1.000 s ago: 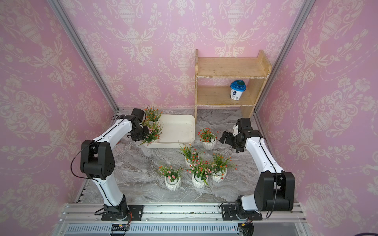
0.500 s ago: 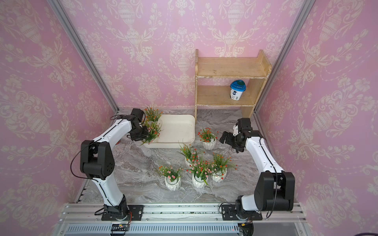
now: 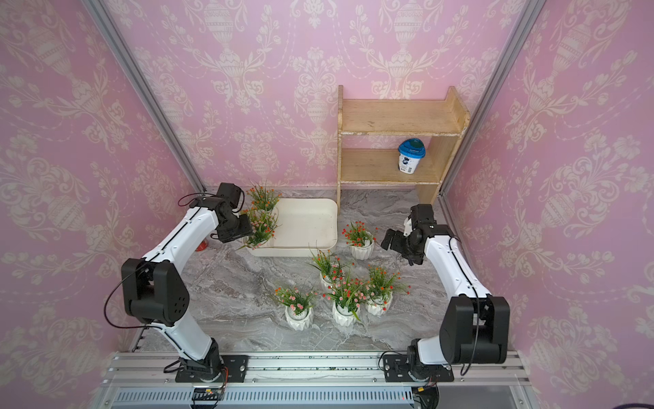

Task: Put the potted gypsophila into the storage box
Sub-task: Place the baby's breath potted plant at the storage box.

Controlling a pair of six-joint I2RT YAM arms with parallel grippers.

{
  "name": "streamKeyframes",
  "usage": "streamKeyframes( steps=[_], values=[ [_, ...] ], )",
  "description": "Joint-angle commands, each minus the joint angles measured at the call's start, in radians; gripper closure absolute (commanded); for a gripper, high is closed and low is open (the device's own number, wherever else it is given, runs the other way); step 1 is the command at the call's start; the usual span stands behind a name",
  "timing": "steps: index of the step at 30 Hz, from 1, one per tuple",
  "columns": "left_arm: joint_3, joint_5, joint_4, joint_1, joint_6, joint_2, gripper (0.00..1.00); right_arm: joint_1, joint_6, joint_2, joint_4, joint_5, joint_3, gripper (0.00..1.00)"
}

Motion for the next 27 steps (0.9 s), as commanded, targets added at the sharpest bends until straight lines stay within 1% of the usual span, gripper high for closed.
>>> streamKeyframes(
  steps=[1,5,7,9,12,17,27],
  values=[
    [0.023,-0.033,-0.046,0.008,0.002,-0.079,0.28,-0.004,-0.019,0.036,-0.048,0.028,0.064,0.04],
    [-0.019,-0.048,-0.033,0.012,-0.001,-0.159,0.11,-0.004,-0.027,0.086,-0.059,0.039,0.110,0.10],
    [-0.041,-0.061,-0.041,0.016,0.001,-0.192,0.05,0.001,-0.024,0.114,-0.057,0.040,0.124,0.14],
    [-0.066,-0.063,-0.045,0.027,0.003,-0.223,0.03,0.010,-0.021,0.141,-0.057,0.043,0.140,0.16],
    [-0.101,-0.056,-0.059,0.046,0.000,-0.270,0.01,0.033,-0.016,0.175,-0.051,0.057,0.159,0.16],
    [-0.139,-0.059,-0.073,0.077,0.004,-0.346,0.01,0.069,-0.003,0.231,-0.039,0.067,0.191,0.18],
    [-0.149,-0.043,-0.087,0.137,0.037,-0.383,0.01,0.110,0.014,0.322,-0.017,0.072,0.242,0.20]
  ],
)
